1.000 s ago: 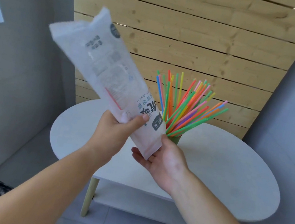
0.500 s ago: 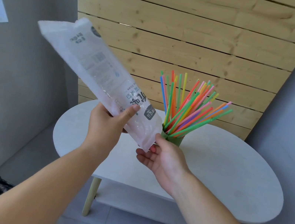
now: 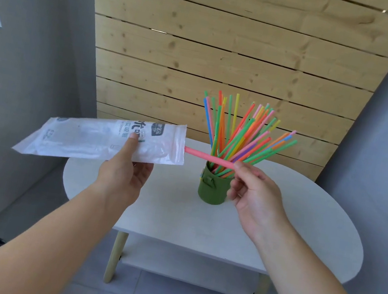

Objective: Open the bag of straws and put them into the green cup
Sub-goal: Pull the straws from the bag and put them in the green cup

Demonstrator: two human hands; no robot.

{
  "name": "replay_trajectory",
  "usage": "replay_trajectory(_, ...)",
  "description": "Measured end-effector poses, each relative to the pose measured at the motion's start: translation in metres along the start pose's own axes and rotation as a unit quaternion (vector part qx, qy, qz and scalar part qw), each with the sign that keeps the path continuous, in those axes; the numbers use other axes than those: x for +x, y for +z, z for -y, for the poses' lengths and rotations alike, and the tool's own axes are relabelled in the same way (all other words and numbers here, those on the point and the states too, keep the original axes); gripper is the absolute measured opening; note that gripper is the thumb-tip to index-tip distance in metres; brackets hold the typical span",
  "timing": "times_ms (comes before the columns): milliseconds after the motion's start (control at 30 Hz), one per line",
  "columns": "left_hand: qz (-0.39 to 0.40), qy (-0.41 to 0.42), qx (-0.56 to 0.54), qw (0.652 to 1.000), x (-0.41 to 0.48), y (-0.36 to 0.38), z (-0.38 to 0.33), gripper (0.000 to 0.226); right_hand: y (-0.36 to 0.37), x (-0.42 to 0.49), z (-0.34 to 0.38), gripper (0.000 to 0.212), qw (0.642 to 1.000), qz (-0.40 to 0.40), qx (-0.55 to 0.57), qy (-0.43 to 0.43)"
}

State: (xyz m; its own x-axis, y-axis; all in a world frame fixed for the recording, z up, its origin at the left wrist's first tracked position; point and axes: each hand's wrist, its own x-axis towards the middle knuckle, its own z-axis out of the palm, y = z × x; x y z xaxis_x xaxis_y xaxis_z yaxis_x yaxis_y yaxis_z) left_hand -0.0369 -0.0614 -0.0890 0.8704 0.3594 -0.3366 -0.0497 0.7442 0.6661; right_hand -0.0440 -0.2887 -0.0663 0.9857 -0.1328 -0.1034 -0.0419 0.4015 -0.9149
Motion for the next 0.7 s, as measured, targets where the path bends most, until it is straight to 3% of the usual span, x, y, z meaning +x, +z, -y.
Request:
replay_trajectory(100, -0.016, -0.009, -0.011, 1.0, 0.003, -0.002, 0.003, 0.037, -0.01, 0.005, 0.008, 0.025, 0.996, -0.053, 0.002, -0.073)
replay_trajectory(167, -0.019, -0.008, 0.0, 1.0, 0.004, -0.002, 0.006, 0.036, -0.018, 0.008, 0.013, 0.018, 0.985, -0.084, -0.043, -0.145)
replay_trajectory(367, -0.011, -0.006, 0.019, 1.0, 0.001, 0.002, 0.013, 0.036, -0.036, 0.012, 0.026, 0.022, 0.906, -0.131, -0.234, -0.327)
replay_trajectory(700, 0.014, -0.013, 0.031, 0.999, -0.001, 0.001, 0.017, 0.04, -0.031, 0.015, 0.01, 0.015, 0.845, -0.07, -0.358, -0.39)
